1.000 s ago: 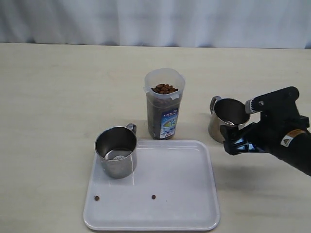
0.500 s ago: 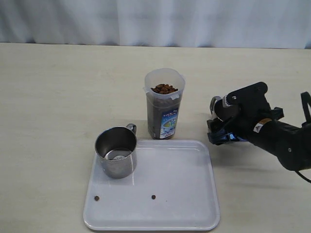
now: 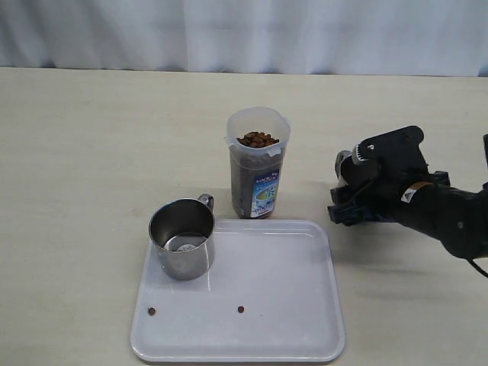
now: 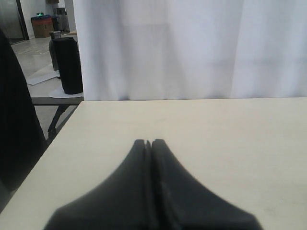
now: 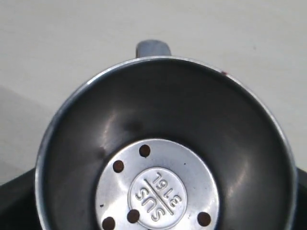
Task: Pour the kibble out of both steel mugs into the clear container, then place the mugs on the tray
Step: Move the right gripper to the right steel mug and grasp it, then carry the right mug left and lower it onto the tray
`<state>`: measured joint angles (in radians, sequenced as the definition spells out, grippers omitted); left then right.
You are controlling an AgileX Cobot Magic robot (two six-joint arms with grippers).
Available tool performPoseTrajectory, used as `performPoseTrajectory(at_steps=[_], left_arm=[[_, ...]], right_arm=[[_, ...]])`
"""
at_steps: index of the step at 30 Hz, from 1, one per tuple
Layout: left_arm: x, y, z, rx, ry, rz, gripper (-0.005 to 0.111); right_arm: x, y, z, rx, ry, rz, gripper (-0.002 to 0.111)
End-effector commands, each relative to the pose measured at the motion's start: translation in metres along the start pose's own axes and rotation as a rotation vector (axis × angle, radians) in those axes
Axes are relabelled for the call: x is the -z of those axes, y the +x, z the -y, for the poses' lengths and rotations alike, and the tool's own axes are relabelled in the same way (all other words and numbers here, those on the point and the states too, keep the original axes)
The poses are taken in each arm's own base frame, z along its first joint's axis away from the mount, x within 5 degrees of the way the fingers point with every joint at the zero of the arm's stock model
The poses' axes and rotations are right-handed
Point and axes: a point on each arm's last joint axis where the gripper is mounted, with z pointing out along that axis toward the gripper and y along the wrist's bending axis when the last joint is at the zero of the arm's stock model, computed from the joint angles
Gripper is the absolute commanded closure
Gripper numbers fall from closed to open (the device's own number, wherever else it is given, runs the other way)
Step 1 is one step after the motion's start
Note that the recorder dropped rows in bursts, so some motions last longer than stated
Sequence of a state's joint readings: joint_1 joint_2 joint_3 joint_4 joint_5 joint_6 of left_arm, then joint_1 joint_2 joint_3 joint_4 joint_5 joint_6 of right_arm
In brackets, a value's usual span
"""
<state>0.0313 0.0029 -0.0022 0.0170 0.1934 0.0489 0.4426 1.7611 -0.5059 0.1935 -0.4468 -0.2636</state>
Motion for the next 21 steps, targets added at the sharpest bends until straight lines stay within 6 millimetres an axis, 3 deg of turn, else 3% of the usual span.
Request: performPoseTrajectory(at_steps=[1, 7, 13, 18, 21], left_arm=[[0.000, 0.000, 0.001, 0.003, 0.010, 0.007, 0.107], [0.000, 0.000, 0.001, 0.003, 0.010, 0.007, 0.107], [0.000, -0.001, 0.001, 0.003, 0.009, 0.014, 0.107], [0.000, -0.001, 0.001, 0.003, 0.009, 0.014, 0.107], [0.000, -0.001, 0.001, 0.003, 0.009, 0.014, 0.107]], right_arm=[[0.030, -0.002, -0.009, 0.032, -0.033, 0.050, 0.104], [0.058, 0.018, -0.043, 0.169, -0.169, 0.053, 0.104], [0.069, 0.026, -0.079, 0.377, -0.331, 0.082, 0.104], [0.071, 0.026, -0.089, 0.412, -0.404, 0.118, 0.104], [0.058, 0.036, -0.098, 0.466, -0.461, 0.090, 0.104]])
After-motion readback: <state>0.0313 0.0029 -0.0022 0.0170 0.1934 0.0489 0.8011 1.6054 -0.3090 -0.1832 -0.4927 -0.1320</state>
